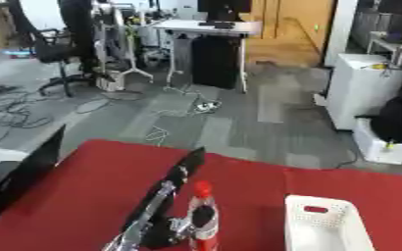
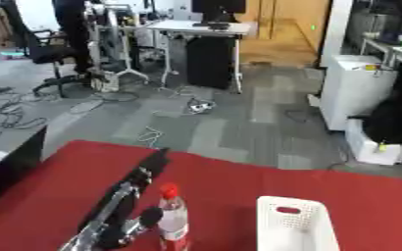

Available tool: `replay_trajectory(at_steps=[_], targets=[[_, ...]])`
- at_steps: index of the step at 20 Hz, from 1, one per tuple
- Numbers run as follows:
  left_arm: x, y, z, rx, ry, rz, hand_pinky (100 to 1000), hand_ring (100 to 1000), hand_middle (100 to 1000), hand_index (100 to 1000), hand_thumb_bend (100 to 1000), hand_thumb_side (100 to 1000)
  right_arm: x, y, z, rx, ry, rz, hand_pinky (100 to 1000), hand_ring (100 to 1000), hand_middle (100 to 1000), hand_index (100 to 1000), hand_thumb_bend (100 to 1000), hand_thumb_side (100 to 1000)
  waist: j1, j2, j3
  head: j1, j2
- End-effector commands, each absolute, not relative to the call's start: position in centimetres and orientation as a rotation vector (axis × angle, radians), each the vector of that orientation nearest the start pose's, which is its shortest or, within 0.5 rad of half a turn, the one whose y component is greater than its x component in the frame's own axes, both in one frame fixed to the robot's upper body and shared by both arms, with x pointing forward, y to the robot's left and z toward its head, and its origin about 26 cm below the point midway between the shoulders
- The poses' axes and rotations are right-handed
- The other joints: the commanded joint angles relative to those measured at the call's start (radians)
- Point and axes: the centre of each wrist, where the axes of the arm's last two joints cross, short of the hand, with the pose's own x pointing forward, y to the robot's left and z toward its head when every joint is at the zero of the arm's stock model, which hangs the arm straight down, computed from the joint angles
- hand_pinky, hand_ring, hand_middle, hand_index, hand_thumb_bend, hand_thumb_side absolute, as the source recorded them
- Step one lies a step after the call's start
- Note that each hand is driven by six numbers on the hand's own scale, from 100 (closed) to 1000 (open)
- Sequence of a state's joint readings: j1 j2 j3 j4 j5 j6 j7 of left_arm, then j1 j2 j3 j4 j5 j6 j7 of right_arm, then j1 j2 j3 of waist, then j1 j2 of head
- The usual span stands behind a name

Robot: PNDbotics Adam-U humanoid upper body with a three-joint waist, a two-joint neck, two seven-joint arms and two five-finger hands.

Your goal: Pick up objects on the table and place them in the box.

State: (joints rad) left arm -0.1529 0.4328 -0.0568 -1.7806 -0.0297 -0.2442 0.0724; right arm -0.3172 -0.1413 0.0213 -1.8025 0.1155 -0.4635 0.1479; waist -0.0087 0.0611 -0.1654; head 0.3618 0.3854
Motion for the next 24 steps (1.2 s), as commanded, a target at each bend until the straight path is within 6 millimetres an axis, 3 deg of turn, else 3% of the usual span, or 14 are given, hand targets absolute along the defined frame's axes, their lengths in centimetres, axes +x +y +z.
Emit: replay_trajectory(at_steps=[1,4,7,8,14,24], targets=[[31.0,31.0,11.7,0.298,-2.151,-0.483,1000,1000,1000,1000,579,765,32.9,-23.0,14.9,-0.011,-2.536,0.556,874,859,864,865,100,966,-0.002,-0.006,-0.004,0.009,0.002],[31.2,31.6,11.5,0.32,-2.15,-0.506,1000,1000,1000,1000,589,766,32.9,-23.0,14.9,-0.007,-2.537,0.559,875,859,864,865,100,966,-0.003,-0.004,-0.006,0.011,0.002],[31.2,32.6,11.6,0.362,-2.154,-0.549,1000,1000,1000,1000,719,699,32.9,-23.0,14.9,-0.002,-2.537,0.565,875,859,864,865,100,966,-0.003,-0.002,-0.007,0.013,0.002],[31.2,32.9,11.7,0.383,-2.152,-0.571,1000,1000,1000,1000,725,695,32.9,-23.0,14.9,0.0,-2.537,0.566,875,859,864,865,100,966,-0.003,-0.001,-0.007,0.013,0.001],[31.4,33.8,11.1,0.459,-2.103,-0.673,1000,1000,1000,1000,726,723,32.9,-22.9,14.9,0.013,-2.541,0.575,878,860,864,864,100,968,-0.005,0.003,-0.011,0.011,0.001],[31.7,33.5,9.7,0.469,-2.038,-0.739,1000,993,1000,1000,707,747,33.0,-22.7,15.0,0.033,-2.546,0.583,878,859,862,862,100,968,-0.007,0.009,-0.015,0.002,0.007]])
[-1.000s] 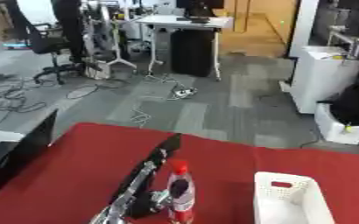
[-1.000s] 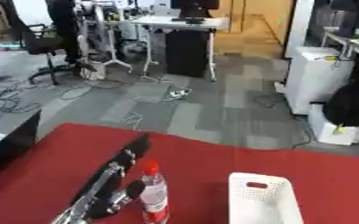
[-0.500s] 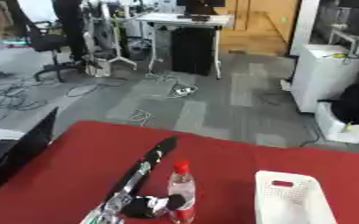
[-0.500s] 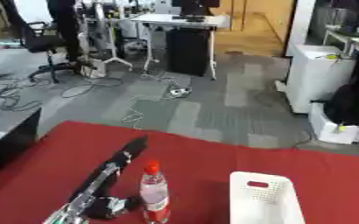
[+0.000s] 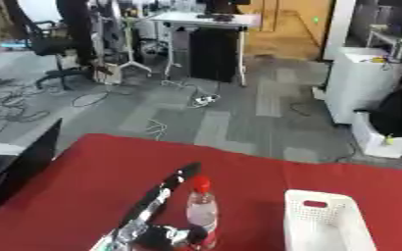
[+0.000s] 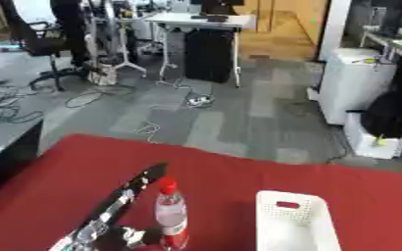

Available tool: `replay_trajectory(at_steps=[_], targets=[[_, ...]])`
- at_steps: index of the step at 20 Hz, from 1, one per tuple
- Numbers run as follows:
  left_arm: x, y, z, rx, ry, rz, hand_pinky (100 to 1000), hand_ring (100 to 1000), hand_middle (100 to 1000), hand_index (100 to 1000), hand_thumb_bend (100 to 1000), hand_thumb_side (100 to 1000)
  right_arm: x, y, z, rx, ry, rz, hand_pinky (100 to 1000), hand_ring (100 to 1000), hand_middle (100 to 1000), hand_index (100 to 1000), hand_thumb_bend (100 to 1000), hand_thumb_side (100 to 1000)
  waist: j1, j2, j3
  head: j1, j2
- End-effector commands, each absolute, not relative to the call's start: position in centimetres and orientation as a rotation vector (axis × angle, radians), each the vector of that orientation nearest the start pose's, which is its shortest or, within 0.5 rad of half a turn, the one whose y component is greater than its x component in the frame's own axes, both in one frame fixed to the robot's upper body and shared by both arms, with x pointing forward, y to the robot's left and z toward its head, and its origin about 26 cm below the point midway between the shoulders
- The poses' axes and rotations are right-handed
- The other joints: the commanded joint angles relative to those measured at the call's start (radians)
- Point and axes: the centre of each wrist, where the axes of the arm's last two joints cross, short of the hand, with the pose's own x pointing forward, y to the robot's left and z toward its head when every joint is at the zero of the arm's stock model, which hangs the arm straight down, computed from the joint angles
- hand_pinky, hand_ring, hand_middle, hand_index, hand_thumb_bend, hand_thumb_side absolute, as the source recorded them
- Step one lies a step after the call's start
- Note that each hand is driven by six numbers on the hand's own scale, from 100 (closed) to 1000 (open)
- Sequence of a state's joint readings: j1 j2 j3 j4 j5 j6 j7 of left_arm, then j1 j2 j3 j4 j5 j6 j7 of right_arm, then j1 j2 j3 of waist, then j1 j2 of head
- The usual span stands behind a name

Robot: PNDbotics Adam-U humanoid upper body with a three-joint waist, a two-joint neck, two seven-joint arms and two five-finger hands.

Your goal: Pick up objects on the table and place them in the box.

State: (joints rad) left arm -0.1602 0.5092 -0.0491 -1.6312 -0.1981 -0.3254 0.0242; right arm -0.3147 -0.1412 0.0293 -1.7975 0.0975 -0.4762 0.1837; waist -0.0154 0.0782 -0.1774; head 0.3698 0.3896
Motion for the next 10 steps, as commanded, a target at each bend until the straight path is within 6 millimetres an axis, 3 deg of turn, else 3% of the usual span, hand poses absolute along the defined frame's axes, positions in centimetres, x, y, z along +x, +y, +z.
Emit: replay_trajectory(at_steps=[1,10], targets=[[31.76,33.43,9.57,0.469,-2.035,-0.741,1000,994,1000,1000,707,747,32.98,-22.71,15.04,0.034,-2.546,0.583,878,859,862,862,100,968,0.0,-0.008,-0.003,-0.006,0.003],[32.06,33.06,8.7,0.459,-2.018,-0.743,1000,969,1000,1000,714,762,32.95,-22.71,15.15,0.042,-2.548,0.582,875,858,861,859,100,969,0.002,-0.005,-0.01,-0.01,0.006]])
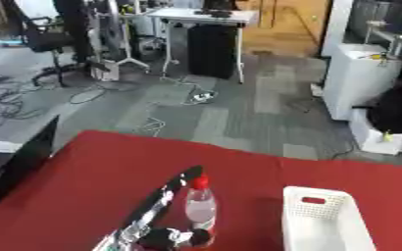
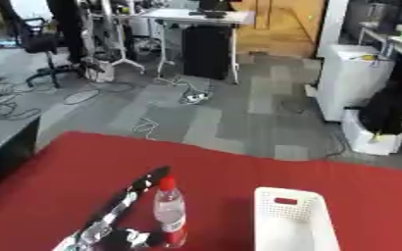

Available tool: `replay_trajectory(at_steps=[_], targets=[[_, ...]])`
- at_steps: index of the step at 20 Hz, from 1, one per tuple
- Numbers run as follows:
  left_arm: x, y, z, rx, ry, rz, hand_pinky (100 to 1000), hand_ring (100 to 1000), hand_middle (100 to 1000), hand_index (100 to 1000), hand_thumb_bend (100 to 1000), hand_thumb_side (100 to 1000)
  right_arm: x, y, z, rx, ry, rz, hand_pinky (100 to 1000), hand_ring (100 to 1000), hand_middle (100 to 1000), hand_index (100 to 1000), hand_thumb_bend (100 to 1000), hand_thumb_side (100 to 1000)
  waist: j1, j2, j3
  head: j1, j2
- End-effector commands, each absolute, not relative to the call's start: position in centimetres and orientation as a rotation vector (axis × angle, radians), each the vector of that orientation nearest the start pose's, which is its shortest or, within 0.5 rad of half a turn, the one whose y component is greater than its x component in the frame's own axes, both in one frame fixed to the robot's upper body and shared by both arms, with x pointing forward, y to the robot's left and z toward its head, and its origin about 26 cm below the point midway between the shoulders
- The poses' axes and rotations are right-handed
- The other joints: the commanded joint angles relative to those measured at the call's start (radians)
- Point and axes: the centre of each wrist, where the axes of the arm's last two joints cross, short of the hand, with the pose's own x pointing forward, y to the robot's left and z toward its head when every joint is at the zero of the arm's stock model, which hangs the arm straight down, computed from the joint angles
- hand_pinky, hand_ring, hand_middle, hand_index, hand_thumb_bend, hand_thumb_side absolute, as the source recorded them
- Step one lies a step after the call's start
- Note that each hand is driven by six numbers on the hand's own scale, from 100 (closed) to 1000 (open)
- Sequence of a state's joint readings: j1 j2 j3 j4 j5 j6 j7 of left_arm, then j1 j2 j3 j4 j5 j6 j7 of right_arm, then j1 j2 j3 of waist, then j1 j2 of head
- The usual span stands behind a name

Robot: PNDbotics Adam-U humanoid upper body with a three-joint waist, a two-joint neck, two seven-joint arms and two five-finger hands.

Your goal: Pick up objects on the table and place them in the box.

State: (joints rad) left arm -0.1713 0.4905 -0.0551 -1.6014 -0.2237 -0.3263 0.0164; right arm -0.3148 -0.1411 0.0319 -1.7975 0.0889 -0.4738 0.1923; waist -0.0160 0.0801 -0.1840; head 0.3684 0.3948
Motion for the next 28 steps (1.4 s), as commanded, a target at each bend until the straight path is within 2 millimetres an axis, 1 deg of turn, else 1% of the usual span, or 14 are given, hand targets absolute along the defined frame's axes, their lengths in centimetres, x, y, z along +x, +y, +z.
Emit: replay_trajectory(at_steps=[1,8,13,19,23,28], targets=[[32.1,33.0,8.6,0.458,-2.018,-0.742,1000,970,1000,1000,716,764,32.9,-22.7,15.2,0.043,-2.548,0.583,875,858,861,859,100,969,0.003,-0.006,-0.004,-0.009,0.001],[32.5,33.0,8.6,0.451,-2.029,-0.731,1000,982,1000,1000,719,757,32.9,-22.7,15.2,0.047,-2.548,0.582,875,858,860,858,100,969,0.006,-0.004,-0.008,-0.01,-0.001],[32.5,33.3,8.8,0.457,-2.04,-0.714,1000,980,1000,1000,721,752,32.9,-22.7,15.2,0.049,-2.546,0.583,876,858,860,858,100,969,0.006,-0.004,-0.004,-0.009,-0.003],[32.6,33.7,9.4,0.435,-2.063,-0.653,1000,964,1000,1000,732,714,32.9,-22.7,15.0,0.052,-2.54,0.589,876,858,860,856,100,969,0.003,-0.006,0.0,0.0,-0.011],[32.7,33.8,9.7,0.398,-2.073,-0.601,1000,963,1000,1000,728,722,32.9,-22.6,14.9,0.052,-2.538,0.59,875,858,862,853,100,968,-0.001,-0.006,-0.002,0.004,-0.017],[32.8,33.9,10.1,0.334,-2.07,-0.546,1000,957,1000,1000,703,778,32.9,-22.6,14.7,0.053,-2.535,0.592,875,858,863,850,100,965,-0.005,-0.006,-0.003,0.008,-0.024]])
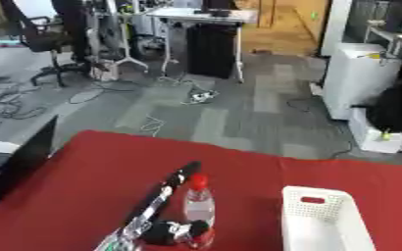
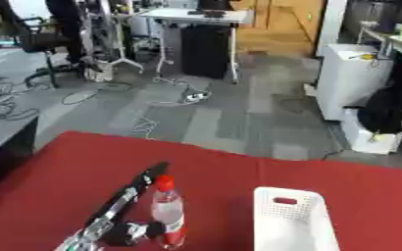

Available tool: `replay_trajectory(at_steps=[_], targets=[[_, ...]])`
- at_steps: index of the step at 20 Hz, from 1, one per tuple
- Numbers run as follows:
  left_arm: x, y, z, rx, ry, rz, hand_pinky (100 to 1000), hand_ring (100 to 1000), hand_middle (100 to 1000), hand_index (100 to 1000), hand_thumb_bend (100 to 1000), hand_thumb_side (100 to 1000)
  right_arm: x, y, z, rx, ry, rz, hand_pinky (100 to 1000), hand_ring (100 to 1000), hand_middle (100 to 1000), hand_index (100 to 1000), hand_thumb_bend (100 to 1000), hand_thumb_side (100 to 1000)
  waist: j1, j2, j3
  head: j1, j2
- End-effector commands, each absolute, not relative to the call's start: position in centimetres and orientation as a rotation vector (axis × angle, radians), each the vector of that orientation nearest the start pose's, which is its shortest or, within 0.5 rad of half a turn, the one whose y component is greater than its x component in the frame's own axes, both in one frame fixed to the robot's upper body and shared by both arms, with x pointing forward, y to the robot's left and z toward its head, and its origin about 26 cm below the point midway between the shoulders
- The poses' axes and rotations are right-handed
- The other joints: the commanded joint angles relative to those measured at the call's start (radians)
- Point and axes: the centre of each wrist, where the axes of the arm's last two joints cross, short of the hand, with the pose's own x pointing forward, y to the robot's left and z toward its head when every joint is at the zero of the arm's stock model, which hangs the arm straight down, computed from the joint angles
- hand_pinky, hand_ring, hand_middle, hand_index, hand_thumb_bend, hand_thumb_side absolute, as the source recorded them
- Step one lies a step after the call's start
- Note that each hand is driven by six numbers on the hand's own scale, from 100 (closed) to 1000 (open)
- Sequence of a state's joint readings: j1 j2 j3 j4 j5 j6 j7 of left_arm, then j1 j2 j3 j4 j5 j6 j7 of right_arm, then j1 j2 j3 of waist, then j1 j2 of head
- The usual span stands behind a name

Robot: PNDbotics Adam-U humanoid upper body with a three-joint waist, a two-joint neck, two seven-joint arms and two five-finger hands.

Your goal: Pick up objects on the table and place them in the box.

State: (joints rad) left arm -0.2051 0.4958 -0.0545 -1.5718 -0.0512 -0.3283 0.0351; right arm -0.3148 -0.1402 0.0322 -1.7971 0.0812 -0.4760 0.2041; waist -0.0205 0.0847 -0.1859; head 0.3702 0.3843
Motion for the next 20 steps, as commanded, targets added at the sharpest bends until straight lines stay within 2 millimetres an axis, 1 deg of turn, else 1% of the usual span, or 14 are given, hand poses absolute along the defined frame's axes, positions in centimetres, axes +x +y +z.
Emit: replay_trajectory(at_steps=[1,6,9,14,17,20], targets=[[32.9,34.0,10.1,0.325,-2.067,-0.539,1000,956,1000,1000,694,785,33.0,-22.6,14.7,0.054,-2.535,0.593,875,858,863,849,100,965,-0.001,-0.01,-0.002,0.007,-0.015],[32.9,34.6,10.0,0.321,-2.031,-0.543,1000,960,1000,1000,674,816,33.0,-22.6,14.6,0.056,-2.535,0.594,875,858,862,846,100,964,-0.004,-0.008,-0.005,0.009,-0.02],[33.0,35.0,9.4,0.332,-1.998,-0.558,1000,968,1000,1000,666,838,33.0,-22.6,14.6,0.058,-2.535,0.593,876,858,862,846,100,964,-0.006,-0.006,-0.009,0.009,-0.022],[33.3,35.4,8.4,0.335,-1.952,-0.572,1000,971,1000,1000,671,850,33.0,-22.6,14.6,0.06,-2.537,0.592,876,858,862,845,100,963,-0.008,-0.005,-0.013,0.007,-0.021],[33.4,35.5,7.4,0.295,-1.91,-0.557,1000,984,1000,1000,667,898,33.0,-22.5,14.7,0.062,-2.538,0.592,876,858,862,845,100,962,-0.007,-0.003,-0.016,0.005,-0.019],[33.6,35.3,6.7,0.232,-1.885,-0.521,1000,985,1000,1000,673,906,33.0,-22.5,14.7,0.063,-2.539,0.591,876,858,862,845,100,962,-0.006,-0.001,-0.019,0.003,-0.017]])
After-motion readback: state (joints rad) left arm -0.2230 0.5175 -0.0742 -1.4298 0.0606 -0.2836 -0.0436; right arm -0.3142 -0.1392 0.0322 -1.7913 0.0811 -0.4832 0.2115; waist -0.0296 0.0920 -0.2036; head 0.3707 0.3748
